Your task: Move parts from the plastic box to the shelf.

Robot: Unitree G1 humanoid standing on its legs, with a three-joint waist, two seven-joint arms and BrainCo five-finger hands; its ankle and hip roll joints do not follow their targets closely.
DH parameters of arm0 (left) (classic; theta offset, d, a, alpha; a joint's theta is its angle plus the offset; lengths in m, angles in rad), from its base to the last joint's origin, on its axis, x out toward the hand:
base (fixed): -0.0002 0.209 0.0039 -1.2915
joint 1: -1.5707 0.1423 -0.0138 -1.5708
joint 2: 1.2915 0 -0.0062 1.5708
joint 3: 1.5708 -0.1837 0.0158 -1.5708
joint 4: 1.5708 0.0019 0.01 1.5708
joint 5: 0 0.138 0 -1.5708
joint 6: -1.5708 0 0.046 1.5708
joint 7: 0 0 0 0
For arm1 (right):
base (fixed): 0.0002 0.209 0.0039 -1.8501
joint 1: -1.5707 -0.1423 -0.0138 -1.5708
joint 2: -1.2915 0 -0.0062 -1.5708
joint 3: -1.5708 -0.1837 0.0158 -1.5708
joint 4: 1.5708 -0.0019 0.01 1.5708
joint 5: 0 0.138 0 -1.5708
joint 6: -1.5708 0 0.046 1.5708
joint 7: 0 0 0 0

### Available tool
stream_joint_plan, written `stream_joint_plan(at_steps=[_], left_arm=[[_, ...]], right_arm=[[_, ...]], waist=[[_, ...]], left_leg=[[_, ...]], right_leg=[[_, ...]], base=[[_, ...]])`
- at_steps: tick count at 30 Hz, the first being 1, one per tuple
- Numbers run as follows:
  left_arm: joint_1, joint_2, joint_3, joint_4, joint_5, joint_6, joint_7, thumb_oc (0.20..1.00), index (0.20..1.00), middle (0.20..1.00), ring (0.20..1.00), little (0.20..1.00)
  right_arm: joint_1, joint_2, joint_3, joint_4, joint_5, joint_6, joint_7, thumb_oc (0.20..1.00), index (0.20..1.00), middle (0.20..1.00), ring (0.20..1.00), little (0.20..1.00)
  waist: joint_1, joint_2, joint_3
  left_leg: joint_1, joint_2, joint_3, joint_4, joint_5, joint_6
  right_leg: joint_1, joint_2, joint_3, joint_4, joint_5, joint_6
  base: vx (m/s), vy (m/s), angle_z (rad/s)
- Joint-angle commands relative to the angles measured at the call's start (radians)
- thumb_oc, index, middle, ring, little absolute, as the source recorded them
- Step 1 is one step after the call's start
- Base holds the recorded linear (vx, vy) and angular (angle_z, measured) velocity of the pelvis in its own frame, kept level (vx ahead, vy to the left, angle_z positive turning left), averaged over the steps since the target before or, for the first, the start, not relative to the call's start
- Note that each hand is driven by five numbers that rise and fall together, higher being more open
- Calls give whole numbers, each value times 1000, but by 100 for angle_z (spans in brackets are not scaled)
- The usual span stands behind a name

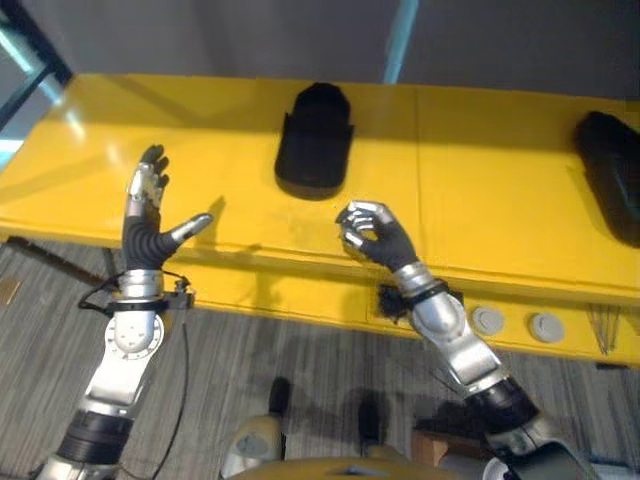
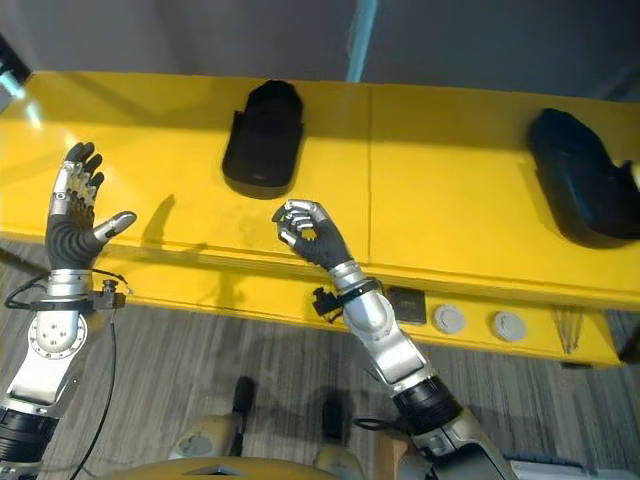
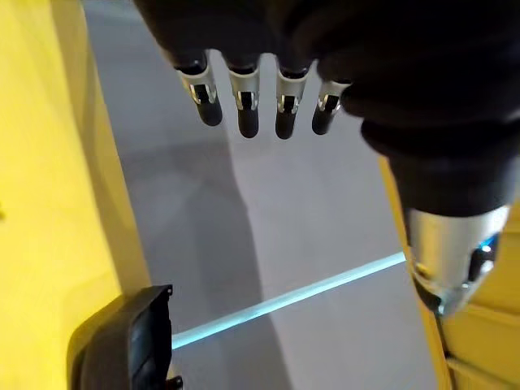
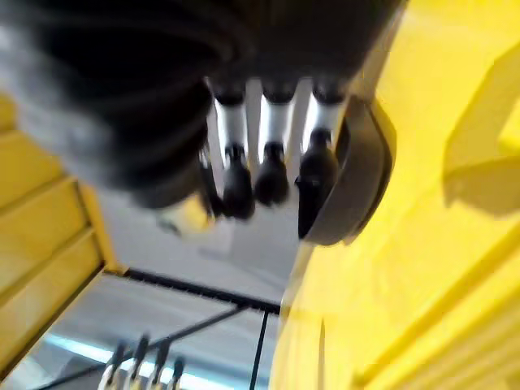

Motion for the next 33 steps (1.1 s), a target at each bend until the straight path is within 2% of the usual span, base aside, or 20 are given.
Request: stream_joint_plan(at_steps=[1, 3, 5, 6, 7, 9, 10, 11, 14, 15, 17, 19, 21, 23, 24, 25, 26, 28, 29, 33], left_arm=[[-9, 28, 19, -31, 85, -21, -20, 1000, 1000, 1000, 1000, 1000], [-3, 60, 28, -48, 142, -16, -34, 1000, 1000, 1000, 1000, 1000], [5, 95, 49, -67, 173, -17, -47, 1000, 1000, 1000, 1000, 1000], [2, 113, 56, -67, 169, -16, -52, 1000, 1000, 1000, 1000, 1000], [1, 114, 56, -66, 169, -16, -52, 1000, 1000, 1000, 1000, 1000], [-17, 126, 63, -55, 167, -13, -54, 1000, 1000, 1000, 1000, 1000], [-31, 130, 62, -45, 167, -8, -51, 1000, 1000, 1000, 1000, 1000], [-34, 130, 61, -43, 167, -8, -51, 1000, 1000, 1000, 1000, 1000], [-80, 108, 49, -17, 164, 2, -43, 1000, 1000, 1000, 1000, 1000], [-81, 99, 54, -19, 165, 4, -40, 1000, 1000, 1000, 1000, 1000], [-91, 73, 69, -4, 181, 7, -22, 1000, 1000, 1000, 1000, 1000], [-103, 39, 77, 24, 223, 14, 17, 1000, 1000, 1000, 1000, 1000], [-122, 23, 84, 29, 269, 28, 63, 1000, 1000, 1000, 1000, 1000], [-122, 2, 96, 28, 290, 28, 82, 1000, 1000, 1000, 1000, 1000], [-115, -7, 108, 29, 288, 33, 91, 1000, 1000, 1000, 1000, 1000], [-101, -13, 121, 14, 278, 33, 91, 1000, 1000, 1000, 1000, 1000], [-69, -17, 153, -4, 273, 25, 97, 1000, 1000, 1000, 1000, 1000], [-68, -17, 155, -4, 273, 24, 97, 1000, 1000, 1000, 1000, 1000], [-56, -23, 158, -5, 288, 20, 106, 1000, 1000, 1000, 1000, 1000], [-55, -22, 141, -4, 282, 18, 92, 1000, 1000, 1000, 1000, 1000]], right_arm=[[35, -34, -63, -51, -49, -79, 1, 1000, 1000, 1000, 1000, 1000], [154, -63, -151, -91, -95, -81, -1, 1000, 1000, 1000, 1000, 1000], [224, -79, -217, -102, -118, -85, -2, 1000, 1000, 1000, 1000, 1000], [260, -83, -264, -100, -136, -84, -19, 1000, 1000, 1000, 1000, 1000], [259, -83, -264, -101, -137, -83, -19, 1000, 1000, 1000, 1000, 1000], [280, -88, -319, -98, -168, -79, -43, 1000, 1000, 1000, 1000, 1000], [288, -89, -352, -91, -188, -77, -63, 1000, 1000, 1000, 1000, 1000], [289, -88, -354, -91, -188, -77, -63, 1000, 1000, 1000, 1000, 1000], [311, -78, -420, -82, -219, -69, -106, 1000, 1000, 1000, 1000, 1000], [317, -71, -435, -75, -223, -73, -116, 1000, 1000, 1000, 1000, 1000], [348, -57, -469, -67, -252, -73, -144, 1000, 1000, 1000, 1000, 1000], [402, -47, -503, -60, -265, -79, -161, 1000, 1000, 1000, 1000, 1000], [395, -73, -517, -64, -272, -80, -172, 1000, 1000, 1000, 1000, 1000], [400, -90, -523, -59, -270, -83, -170, 1000, 1000, 1000, 1000, 1000], [378, -106, -514, -50, -273, -77, -173, 1000, 1000, 1000, 1000, 1000], [356, -120, -499, -43, -279, -74, -173, 1000, 1000, 1000, 1000, 1000], [309, -135, -464, -28, -270, -73, -163, 1000, 1000, 1000, 1000, 1000], [306, -136, -463, -27, -270, -73, -163, 1000, 1000, 1000, 1000, 1000], [292, -128, -439, -19, -251, -74, -151, 1000, 1000, 1000, 1000, 1000], [304, -106, -426, -44, -223, -78, -128, 1000, 1000, 1000, 1000, 1000]], waist=[[-20, -36, -52], [-84, -42, -52], [-123, -48, -48], [-163, -51, -34], [-159, -52, -34], [-197, -57, -12], [-221, -64, 3], [-217, -63, 4], [-247, -70, 16], [-244, -68, -1], [-250, -80, -25], [-252, -86, -51], [-239, -90, -52], [-235, -92, -53], [-220, -84, -47], [-195, -77, -43], [-145, -61, -50], [-146, -64, -50], [-141, -69, -55], [-154, -96, -34]], left_leg=[[29, 15, 58, 105, -205, 8], [46, 13, 112, 123, -228, 18], [58, 17, 165, 134, -241, 20], [71, 26, 215, 142, -252, 20], [68, 28, 219, 142, -247, 19], [80, 47, 292, 149, -255, 22], [96, 62, 363, 161, -270, 30], [97, 63, 366, 163, -272, 30], [111, 79, 462, 191, -282, 50], [121, 71, 463, 192, -318, 56], [141, 71, 494, 203, -334, 61], [163, 98, 515, 238, -351, 47], [141, 134, 494, 357, -376, 39], [129, 135, 464, 381, -362, 35], [117, 126, 397, 420, -351, 26], [94, 81, 279, 447, -342, 23], [82, -32, 31, 469, -354, 22], [80, -35, 33, 465, -346, 21], [93, -58, -47, 444, -347, 30], [102, -40, -33, 352, -385, 49]], right_leg=[[15, -50, 18, 120, -163, 89], [-5, -42, 77, 137, -150, 106], [-26, -29, 134, 148, -134, 122], [-59, -5, 182, 179, -109, 124], [-64, -3, 187, 179, -103, 124], [-114, 35, 220, 218, -86, 124], [-146, 55, 171, 248, -91, 124], [-147, 57, 174, 251, -93, 124], [-173, 71, 38, 334, -141, 115], [-137, 64, 15, 319, -180, 112], [-92, 72, 13, 283, -189, 101], [-68, 113, 52, 269, -190, 86], [-31, 141, 69, 245, -197, 62], [-21, 161, 87, 237, -183, 40], [-21, 175, 107, 249, -188, 34], [-30, 197, 145, 269, -186, 28], [-34, 234, 225, 289, -191, 27], [-37, 231, 228, 286, -185, 27], [-43, 244, 300, 272, -170, 35], [-80, 275, 374, 275, -141, 52]], base=[[-15, 84, -23], [-25, 157, -56], [-45, 141, -86], [-60, 60, -120], [-90, 29, -123], [-99, 21, -100], [-67, 25, -70], [-83, 20, -177], [-71, 31, -146], [43, -13, -121], [82, -109, -117], [127, -192, -41], [70, -235, -62], [-31, -166, -86], [7, 5, -47], [45, 65, -24], [19, 59, -16], [-6, 46, -207], [-35, 44, -296], [-153, 36, -97]])
